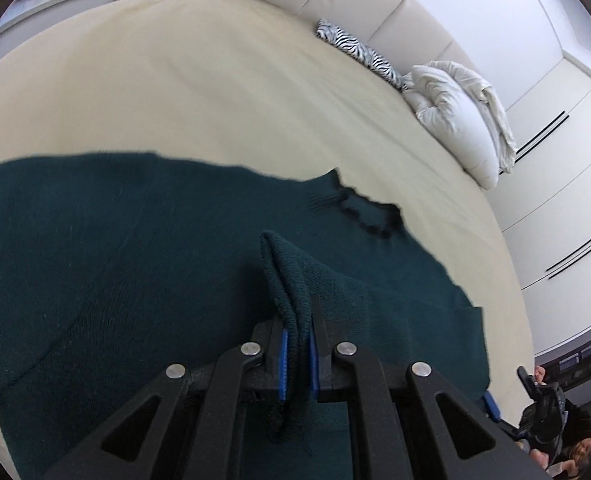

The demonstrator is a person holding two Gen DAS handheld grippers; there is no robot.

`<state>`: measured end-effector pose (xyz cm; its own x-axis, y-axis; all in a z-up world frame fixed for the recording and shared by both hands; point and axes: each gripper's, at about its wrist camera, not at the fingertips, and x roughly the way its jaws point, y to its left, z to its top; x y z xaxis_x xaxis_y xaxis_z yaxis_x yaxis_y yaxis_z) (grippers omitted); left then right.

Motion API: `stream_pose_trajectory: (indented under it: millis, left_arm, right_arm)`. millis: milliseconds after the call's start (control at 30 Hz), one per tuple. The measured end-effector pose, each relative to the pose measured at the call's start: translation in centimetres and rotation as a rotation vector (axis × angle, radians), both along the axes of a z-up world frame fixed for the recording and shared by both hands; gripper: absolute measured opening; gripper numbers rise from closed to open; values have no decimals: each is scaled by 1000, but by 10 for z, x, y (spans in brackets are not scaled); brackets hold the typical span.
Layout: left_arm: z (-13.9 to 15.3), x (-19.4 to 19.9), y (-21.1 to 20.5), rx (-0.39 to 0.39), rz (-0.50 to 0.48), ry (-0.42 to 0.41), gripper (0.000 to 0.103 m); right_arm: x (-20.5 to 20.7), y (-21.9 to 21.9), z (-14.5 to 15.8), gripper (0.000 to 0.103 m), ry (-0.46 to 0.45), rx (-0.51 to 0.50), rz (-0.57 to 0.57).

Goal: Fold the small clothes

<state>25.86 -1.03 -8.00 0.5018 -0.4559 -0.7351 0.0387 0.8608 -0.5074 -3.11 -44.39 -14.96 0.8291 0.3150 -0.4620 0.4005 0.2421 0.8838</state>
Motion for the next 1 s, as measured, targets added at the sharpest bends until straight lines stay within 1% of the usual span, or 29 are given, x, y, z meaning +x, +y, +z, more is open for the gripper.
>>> stream_pose_trajectory:
  millis: [33,133,233,300,400,467,533,600,633,733,767,867,933,1000]
  left_arm:
    - [-5,-1,2,-9,5,9,9]
    - [-6,-11,0,-20,3,9,9]
    - [-1,-14,-4,-29,-9,2,9]
    - [3,-19,-3,-39,-10,3,9]
    - [4,-19,-5,-37,-17,14,9]
    - [5,-20,-6,-27,-18,20,9]
    - [3,-20,-3,-37,-10,37,9]
    - [1,-20,-1,-47,-6,45,9]
    - [1,-19,-1,-46,-8,47,9]
    - [-3,-19,-4,-41,-8,51,9]
    - [-5,-19,-5,-38,-8,48,9]
    - [-7,-18,-6,-41,-7,42,10]
    - [-9,-18,-4,-49,-9,36,11]
    - [-10,-17,-2,-57,-15,33,11]
  right_arm:
    - [-6,-2,0,63,1,0,-10]
    - [-12,-2,-1,63,-4,10,-18]
    - [-14,13,8,64,24,27,48]
    - [-13,30,15,65,35,18,95]
    - [10,51,9,65,70,15,183]
    - [24,52,4,63,70,-12,179]
    - [35,42,5,63,48,-46,150]
    - [40,29,5,63,20,-26,106]
    - [39,24,4,63,10,-10,92]
    - [33,7,1,59,-14,-24,58]
    - [31,5,-4,54,-18,-11,51]
    - [23,1,-9,48,-25,-14,50]
    - [19,3,-6,48,-11,-21,63]
    - [16,7,1,50,20,-19,74]
